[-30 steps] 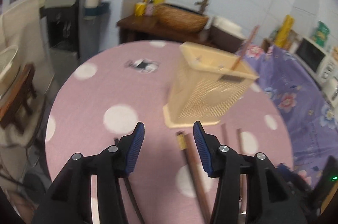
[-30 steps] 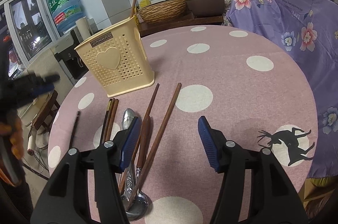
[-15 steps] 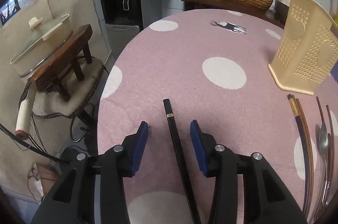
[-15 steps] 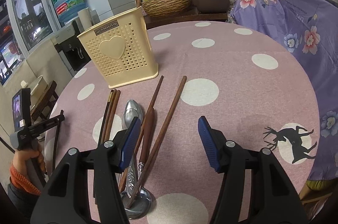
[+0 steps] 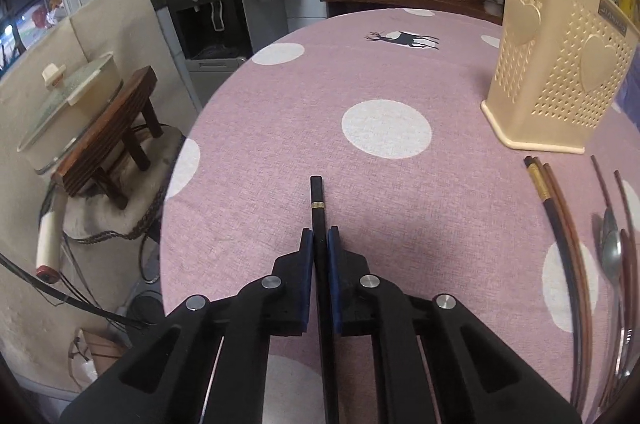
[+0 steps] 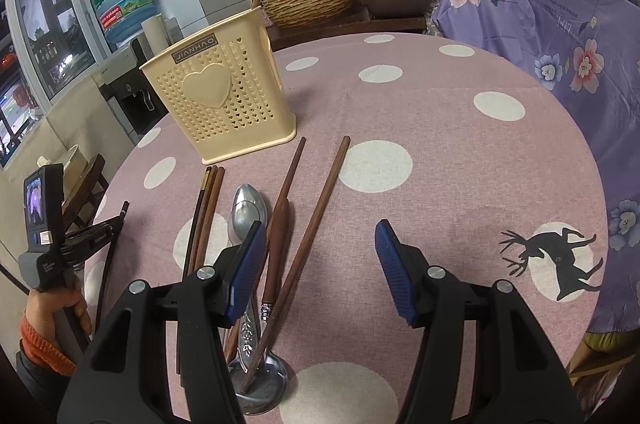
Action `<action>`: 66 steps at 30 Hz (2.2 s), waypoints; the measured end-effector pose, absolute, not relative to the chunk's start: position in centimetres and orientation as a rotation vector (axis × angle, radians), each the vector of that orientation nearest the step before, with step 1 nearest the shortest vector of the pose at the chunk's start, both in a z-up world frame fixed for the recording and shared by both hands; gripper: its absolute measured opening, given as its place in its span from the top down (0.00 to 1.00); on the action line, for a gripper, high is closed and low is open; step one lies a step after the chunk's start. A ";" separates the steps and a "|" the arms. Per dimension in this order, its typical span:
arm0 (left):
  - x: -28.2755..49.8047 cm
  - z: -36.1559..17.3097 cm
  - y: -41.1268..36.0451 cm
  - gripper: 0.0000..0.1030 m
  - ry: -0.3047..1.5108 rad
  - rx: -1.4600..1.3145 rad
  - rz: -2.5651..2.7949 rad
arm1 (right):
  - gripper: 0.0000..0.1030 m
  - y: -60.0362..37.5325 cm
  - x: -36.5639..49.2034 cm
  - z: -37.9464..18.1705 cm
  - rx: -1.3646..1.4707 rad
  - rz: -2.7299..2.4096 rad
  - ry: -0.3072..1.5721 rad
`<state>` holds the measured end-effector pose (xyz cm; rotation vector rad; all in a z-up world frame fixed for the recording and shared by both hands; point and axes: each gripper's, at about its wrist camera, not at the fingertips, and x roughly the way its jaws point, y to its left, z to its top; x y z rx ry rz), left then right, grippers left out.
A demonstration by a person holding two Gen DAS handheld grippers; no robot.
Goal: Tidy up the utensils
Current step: 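Lift the chopstick into the holder and open the left tool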
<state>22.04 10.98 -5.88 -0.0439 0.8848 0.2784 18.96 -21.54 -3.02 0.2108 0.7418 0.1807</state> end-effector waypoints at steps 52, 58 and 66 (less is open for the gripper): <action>28.0 17.9 1.1 0.92 0.327 -0.112 -0.075 | 0.45 -22.8 18.6 -2.7 0.202 0.175 0.706; 29.1 12.9 0.9 0.92 0.451 -0.122 -0.087 | 0.45 -22.9 18.9 -3.0 0.206 0.169 0.714; 28.7 10.0 1.4 0.85 0.550 -0.147 -0.135 | 0.45 -22.5 19.1 -3.3 0.203 0.174 0.722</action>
